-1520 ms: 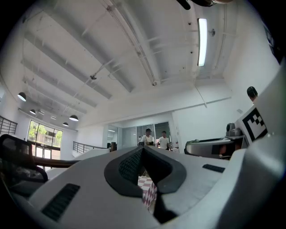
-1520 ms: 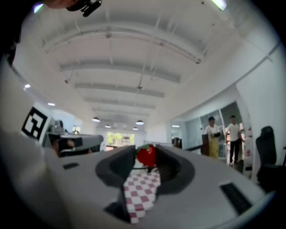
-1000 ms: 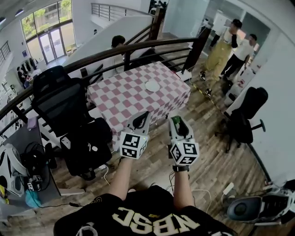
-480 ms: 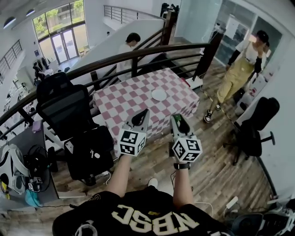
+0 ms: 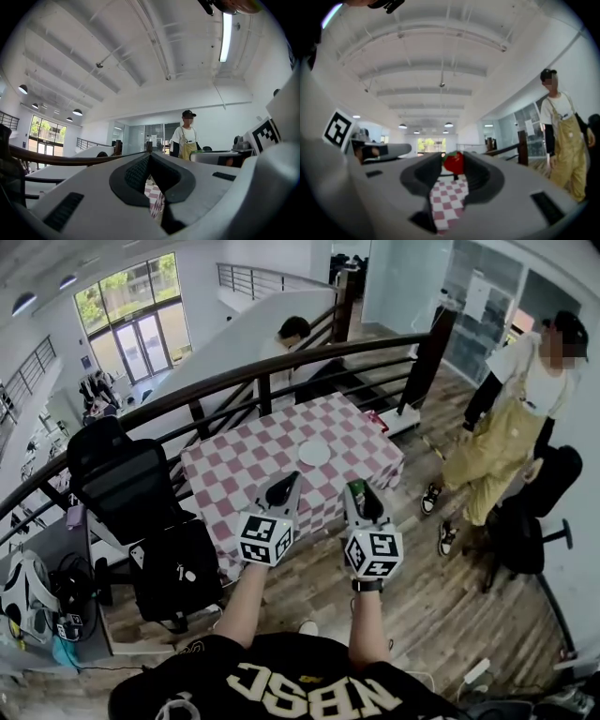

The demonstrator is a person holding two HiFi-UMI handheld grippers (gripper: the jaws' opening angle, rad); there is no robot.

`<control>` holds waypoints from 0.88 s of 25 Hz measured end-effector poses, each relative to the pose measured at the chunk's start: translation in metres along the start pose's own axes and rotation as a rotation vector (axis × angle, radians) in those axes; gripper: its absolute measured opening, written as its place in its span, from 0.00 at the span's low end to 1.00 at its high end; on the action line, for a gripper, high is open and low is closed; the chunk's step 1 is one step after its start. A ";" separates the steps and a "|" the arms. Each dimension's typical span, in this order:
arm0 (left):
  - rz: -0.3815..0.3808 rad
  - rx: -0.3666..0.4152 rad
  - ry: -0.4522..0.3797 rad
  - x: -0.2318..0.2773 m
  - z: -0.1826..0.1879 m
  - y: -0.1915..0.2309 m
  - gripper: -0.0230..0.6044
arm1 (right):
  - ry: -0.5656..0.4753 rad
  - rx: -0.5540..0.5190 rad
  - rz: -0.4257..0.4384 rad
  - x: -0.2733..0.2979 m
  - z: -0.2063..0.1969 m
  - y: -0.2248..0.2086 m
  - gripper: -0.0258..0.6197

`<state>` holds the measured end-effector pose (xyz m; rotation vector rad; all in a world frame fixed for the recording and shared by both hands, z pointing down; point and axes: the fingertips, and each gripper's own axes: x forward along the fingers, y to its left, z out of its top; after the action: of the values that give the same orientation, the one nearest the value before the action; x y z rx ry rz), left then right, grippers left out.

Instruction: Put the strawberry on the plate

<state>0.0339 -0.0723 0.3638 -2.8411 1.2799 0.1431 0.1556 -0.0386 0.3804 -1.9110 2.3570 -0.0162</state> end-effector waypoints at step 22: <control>0.033 -0.059 0.128 0.072 -0.100 0.063 0.06 | 0.105 0.061 0.007 0.076 -0.081 -0.063 0.27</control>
<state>0.0421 -0.1736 0.4577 -2.9225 1.3687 -0.0008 0.1941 -0.1304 0.4601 -1.9183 2.3987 -0.1902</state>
